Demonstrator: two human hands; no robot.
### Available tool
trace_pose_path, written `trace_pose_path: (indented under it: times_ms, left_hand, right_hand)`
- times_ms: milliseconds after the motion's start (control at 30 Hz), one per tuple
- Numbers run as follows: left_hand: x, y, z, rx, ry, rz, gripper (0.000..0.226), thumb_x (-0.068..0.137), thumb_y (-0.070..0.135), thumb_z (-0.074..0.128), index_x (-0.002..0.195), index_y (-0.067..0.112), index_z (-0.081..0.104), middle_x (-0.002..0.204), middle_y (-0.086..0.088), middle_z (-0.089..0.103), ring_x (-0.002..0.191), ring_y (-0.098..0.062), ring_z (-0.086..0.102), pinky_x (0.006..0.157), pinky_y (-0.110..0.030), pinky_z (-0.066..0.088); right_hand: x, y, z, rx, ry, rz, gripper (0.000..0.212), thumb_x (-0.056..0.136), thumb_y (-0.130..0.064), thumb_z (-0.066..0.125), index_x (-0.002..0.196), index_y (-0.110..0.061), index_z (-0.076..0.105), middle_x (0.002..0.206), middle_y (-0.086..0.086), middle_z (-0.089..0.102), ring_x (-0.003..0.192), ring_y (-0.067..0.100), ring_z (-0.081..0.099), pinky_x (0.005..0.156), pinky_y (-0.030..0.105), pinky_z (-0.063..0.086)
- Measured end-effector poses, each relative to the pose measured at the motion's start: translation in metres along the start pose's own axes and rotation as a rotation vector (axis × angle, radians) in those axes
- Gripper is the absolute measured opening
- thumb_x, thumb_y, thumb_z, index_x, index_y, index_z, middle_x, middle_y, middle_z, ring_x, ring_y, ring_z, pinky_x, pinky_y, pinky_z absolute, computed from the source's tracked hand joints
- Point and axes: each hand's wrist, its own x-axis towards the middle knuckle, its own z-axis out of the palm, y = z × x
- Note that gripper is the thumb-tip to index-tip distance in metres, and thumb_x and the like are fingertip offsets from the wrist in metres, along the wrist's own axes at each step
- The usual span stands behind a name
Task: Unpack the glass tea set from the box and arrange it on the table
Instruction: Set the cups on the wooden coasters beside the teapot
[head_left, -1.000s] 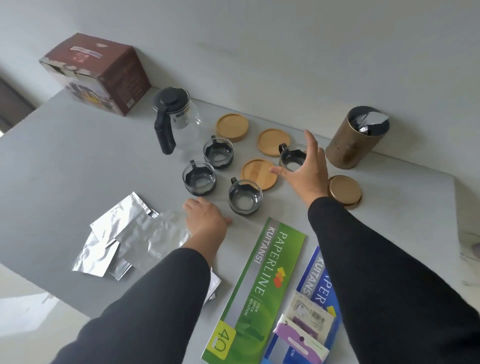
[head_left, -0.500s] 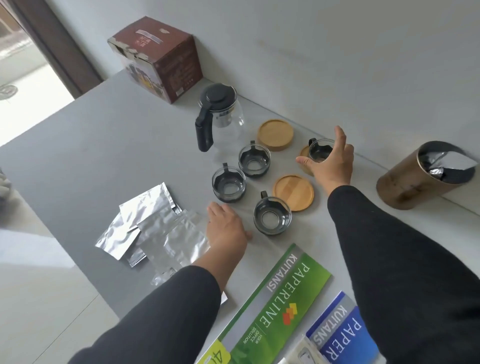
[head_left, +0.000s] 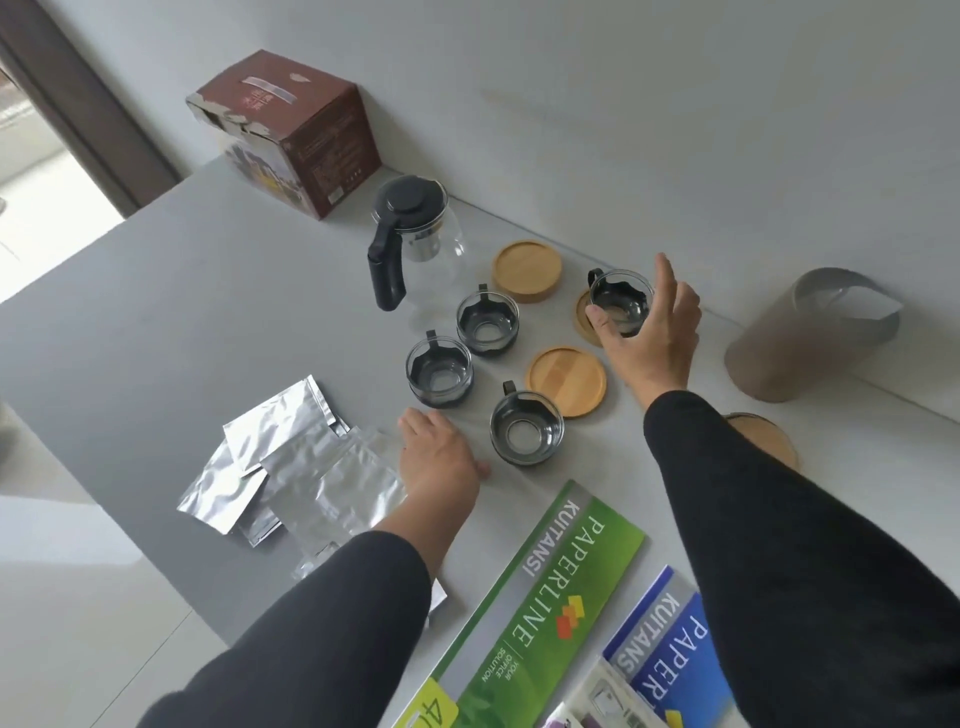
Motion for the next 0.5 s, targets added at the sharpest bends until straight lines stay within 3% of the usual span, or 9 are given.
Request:
trace_pose_path:
  times_ms: [233, 500]
  left_hand:
    - [-0.002, 0.0, -0.002, 0.015, -0.012, 0.006, 0.081, 0.079, 0.045, 0.071, 0.133, -0.002, 0.034, 0.131, -0.015, 0.037, 0.124, -0.027, 0.037, 0.097, -0.031, 0.043]
    - [-0.001, -0.005, 0.0, 0.054, 0.005, 0.018, 0.091, 0.078, 0.05, 0.071, 0.137, -0.005, 0.029, 0.134, -0.02, 0.035, 0.128, -0.03, 0.035, 0.105, -0.033, 0.042]
  right_hand:
    - [-0.091, -0.014, -0.006, 0.225, 0.046, -0.041, 0.077, 0.08, -0.059, 0.052, 0.143, -0.017, 0.034, 0.124, 0.014, 0.05, 0.115, 0.025, 0.047, 0.094, 0.032, 0.039]
    - [-0.148, -0.038, 0.018, 0.251, -0.102, -0.091, 0.087, 0.07, -0.06, 0.06, 0.141, -0.015, 0.037, 0.128, 0.011, 0.051, 0.117, 0.026, 0.05, 0.097, 0.038, 0.046]
